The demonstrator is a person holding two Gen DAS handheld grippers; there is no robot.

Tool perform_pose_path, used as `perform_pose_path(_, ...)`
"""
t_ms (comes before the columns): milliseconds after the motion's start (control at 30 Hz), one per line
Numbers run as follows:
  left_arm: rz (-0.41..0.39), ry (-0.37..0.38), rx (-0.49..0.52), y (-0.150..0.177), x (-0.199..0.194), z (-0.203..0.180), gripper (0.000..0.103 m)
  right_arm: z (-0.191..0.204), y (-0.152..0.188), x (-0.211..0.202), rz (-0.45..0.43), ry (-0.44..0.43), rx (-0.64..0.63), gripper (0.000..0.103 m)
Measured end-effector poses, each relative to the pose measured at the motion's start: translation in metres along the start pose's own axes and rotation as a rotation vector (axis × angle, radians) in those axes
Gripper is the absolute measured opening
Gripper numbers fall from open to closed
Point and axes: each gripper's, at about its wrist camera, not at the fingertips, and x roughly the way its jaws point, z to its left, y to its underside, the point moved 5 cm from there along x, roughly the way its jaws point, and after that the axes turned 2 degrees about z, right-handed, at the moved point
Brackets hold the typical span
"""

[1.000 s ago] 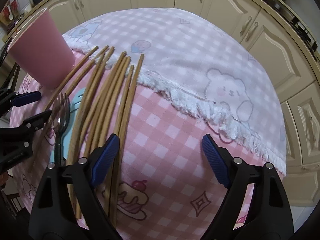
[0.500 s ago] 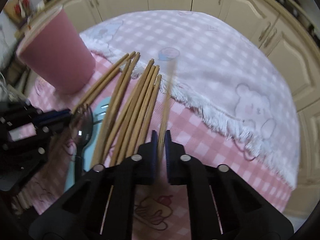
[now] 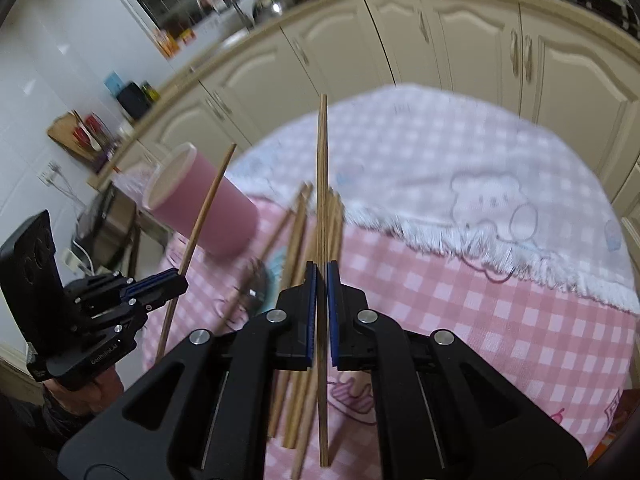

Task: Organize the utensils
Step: 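Lift both held chopsticks upright and carry them over the pink cup, then lower the chopsticks into the pink cup and open both tools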

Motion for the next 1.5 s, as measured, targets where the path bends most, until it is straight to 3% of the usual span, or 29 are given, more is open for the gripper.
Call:
perform_pose_path(400, -0.352, -0.005, -0.122, -0.053, -0.087, 0.026, 0.005, 0.051, -0.032, -0.064, -0.193, -0.117, -0.080, 0.006)
perform_pose_path(633, -0.540, -0.063, -0.162, -0.104, -0.123, 0.049, 0.006, 0.114, -0.094, -0.099, -0.361, -0.189, -0.182, 0.006)
perform_pose_path(833, -0.658, -0.091, -0.177, -0.142, -0.130, 0.058, 0.006, 0.147, -0.136, -0.095, -0.457, -0.177, -0.235, 0.006)
perform_pose_path(1100, -0.686, -0.117, -0.183, -0.152, -0.096, 0.068, 0.006, 0.148, -0.150, -0.049, -0.458, -0.143, -0.230, 0.006)
perform_pose_path(1500, -0.612, -0.135, -0.224, -0.129, -0.042, 0.087, 0.006, 0.137, -0.135, 0.000, -0.347, -0.125, -0.214, 0.007)
